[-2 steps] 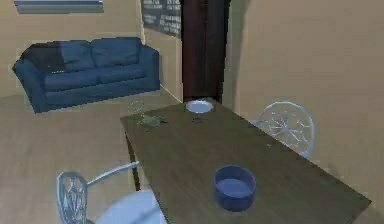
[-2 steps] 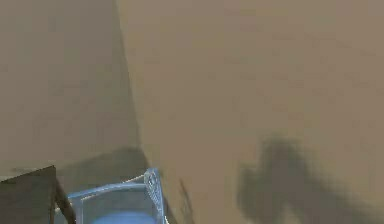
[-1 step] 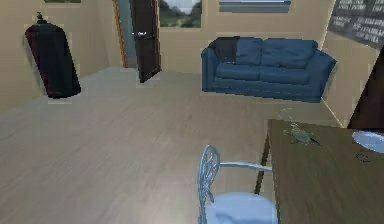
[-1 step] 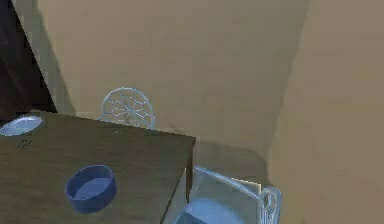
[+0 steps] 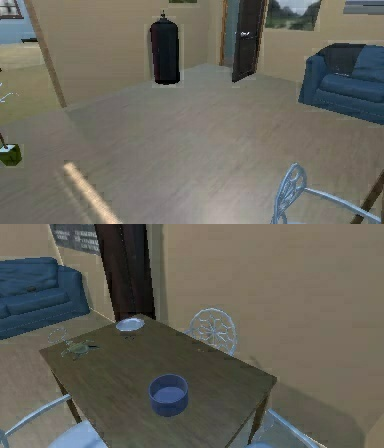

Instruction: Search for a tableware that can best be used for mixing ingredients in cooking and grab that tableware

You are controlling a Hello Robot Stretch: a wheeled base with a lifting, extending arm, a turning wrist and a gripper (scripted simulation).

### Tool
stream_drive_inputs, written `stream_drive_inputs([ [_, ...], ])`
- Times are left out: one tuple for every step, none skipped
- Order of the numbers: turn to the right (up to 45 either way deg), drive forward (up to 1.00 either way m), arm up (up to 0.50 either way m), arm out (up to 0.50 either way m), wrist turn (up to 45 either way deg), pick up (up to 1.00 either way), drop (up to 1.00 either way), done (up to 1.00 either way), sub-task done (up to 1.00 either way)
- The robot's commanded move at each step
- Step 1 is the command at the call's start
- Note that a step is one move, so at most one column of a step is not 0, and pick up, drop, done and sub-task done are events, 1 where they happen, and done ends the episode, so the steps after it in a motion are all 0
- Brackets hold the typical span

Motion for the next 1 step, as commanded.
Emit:
stream_drive_inputs([
  [0.0,0.0,0.5,0.0,0.0,0.0,0.0,0.0,0.0],
])
